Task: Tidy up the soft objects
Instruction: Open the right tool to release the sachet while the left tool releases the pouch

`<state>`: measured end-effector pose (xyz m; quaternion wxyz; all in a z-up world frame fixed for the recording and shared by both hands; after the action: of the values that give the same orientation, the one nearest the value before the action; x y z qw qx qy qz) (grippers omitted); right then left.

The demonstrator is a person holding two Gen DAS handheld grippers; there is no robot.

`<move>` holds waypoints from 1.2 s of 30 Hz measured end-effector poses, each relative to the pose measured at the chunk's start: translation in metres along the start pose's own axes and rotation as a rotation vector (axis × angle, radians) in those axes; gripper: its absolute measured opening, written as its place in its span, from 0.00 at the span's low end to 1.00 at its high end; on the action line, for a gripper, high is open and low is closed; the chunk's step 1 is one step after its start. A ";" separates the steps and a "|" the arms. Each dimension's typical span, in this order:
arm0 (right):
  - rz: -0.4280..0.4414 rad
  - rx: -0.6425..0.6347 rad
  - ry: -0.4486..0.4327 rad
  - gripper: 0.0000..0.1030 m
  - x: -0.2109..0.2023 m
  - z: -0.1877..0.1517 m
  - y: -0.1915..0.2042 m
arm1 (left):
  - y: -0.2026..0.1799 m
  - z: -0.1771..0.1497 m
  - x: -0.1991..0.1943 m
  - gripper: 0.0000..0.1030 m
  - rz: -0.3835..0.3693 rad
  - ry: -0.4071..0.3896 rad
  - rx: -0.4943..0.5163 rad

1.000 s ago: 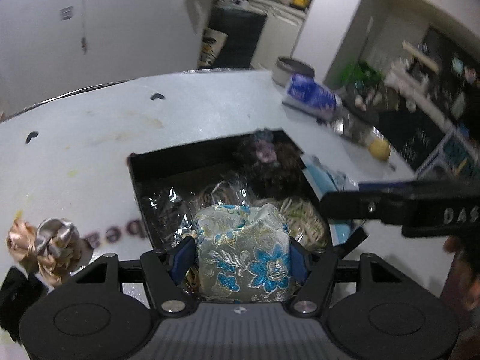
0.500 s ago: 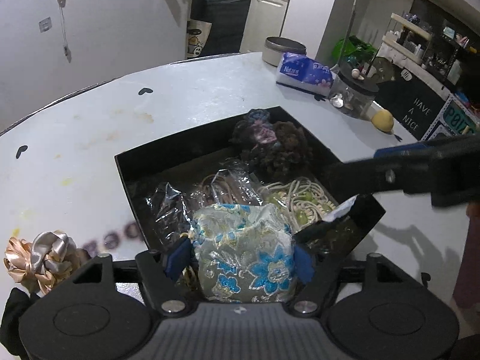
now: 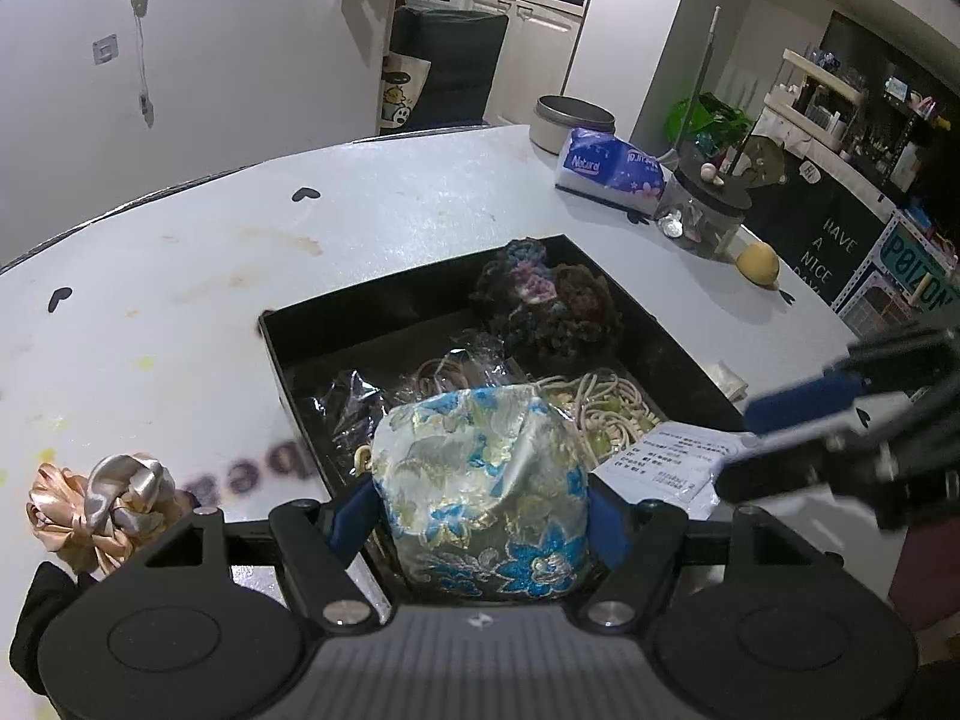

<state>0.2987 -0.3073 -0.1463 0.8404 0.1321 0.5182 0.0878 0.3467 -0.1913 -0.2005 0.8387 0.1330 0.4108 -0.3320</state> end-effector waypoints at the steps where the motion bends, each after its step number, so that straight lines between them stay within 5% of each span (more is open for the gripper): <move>1: -0.004 -0.011 0.012 0.50 0.000 -0.004 -0.001 | 0.000 0.000 0.000 0.68 -0.001 0.001 0.001; 5: -0.012 0.000 0.023 0.34 0.011 -0.010 -0.006 | 0.000 0.000 0.004 0.71 -0.008 0.013 0.002; 13: -0.046 -0.008 0.051 0.28 0.046 -0.002 -0.011 | 0.004 0.007 -0.006 0.74 -0.006 -0.022 -0.024; 15: -0.047 -0.017 0.052 0.28 0.047 0.001 -0.010 | 0.006 0.011 -0.012 0.71 -0.012 -0.041 -0.042; 17: -0.029 -0.022 0.042 0.28 0.043 0.004 -0.006 | 0.007 0.015 -0.019 0.49 -0.021 -0.063 -0.048; 20: -0.015 -0.022 0.036 0.28 0.042 0.006 -0.003 | 0.008 0.018 -0.019 0.36 -0.019 -0.058 -0.037; 36: -0.022 0.029 0.067 0.25 0.060 0.000 -0.014 | 0.000 0.004 0.044 0.29 -0.032 0.051 0.083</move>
<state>0.3253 -0.3031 -0.2015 0.8216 0.1357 0.5485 0.0753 0.3682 -0.2130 -0.2323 0.8162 0.1695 0.4202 -0.3585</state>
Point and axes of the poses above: each gripper's, at about its wrist camera, not at the fingertips, and x roughly the way its jaws point, y to its left, z to its top, the point moved 10 cm from there along x, roughly the way its jaws point, and after that the axes turned 10 degrees about x, right-handed, at the moved point
